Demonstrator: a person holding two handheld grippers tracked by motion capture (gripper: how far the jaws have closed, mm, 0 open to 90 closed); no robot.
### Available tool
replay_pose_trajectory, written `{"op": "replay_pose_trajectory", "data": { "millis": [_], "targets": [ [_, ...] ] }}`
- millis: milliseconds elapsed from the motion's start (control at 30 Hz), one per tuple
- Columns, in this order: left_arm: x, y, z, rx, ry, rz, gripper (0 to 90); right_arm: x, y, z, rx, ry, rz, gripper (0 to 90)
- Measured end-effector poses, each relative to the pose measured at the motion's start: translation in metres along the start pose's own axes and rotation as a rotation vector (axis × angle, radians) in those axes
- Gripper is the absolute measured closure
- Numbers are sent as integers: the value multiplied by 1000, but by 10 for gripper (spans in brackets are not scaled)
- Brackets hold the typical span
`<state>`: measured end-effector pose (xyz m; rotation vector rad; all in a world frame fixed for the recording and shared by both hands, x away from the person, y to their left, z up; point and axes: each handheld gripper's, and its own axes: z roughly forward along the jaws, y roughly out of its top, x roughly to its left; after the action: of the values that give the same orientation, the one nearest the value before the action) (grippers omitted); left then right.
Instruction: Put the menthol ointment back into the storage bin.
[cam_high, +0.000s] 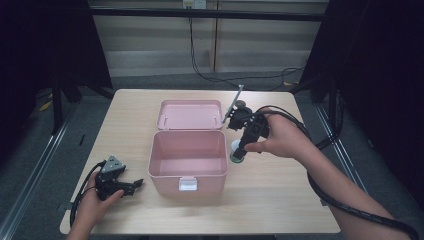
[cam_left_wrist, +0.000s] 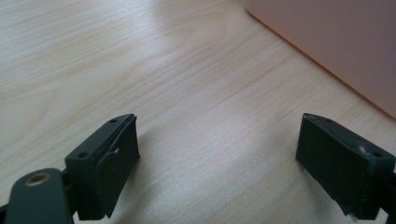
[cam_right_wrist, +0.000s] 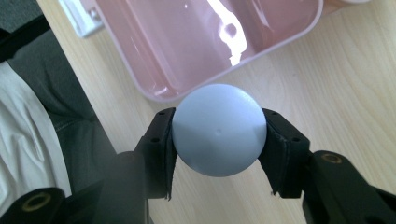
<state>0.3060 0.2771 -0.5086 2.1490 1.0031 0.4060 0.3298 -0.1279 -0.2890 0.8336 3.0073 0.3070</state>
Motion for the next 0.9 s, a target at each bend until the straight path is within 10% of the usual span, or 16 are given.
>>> {"op": "replay_pose_trajectory", "data": {
  "millis": [533, 900],
  "targets": [
    [0, 0, 0, 3, -1, 1, 126, -7, 44, 9, 1, 0, 42, 505],
    [0, 0, 0, 3, -1, 1, 126, -20, 66, 30, 11, 9, 161, 505]
  ]
}}
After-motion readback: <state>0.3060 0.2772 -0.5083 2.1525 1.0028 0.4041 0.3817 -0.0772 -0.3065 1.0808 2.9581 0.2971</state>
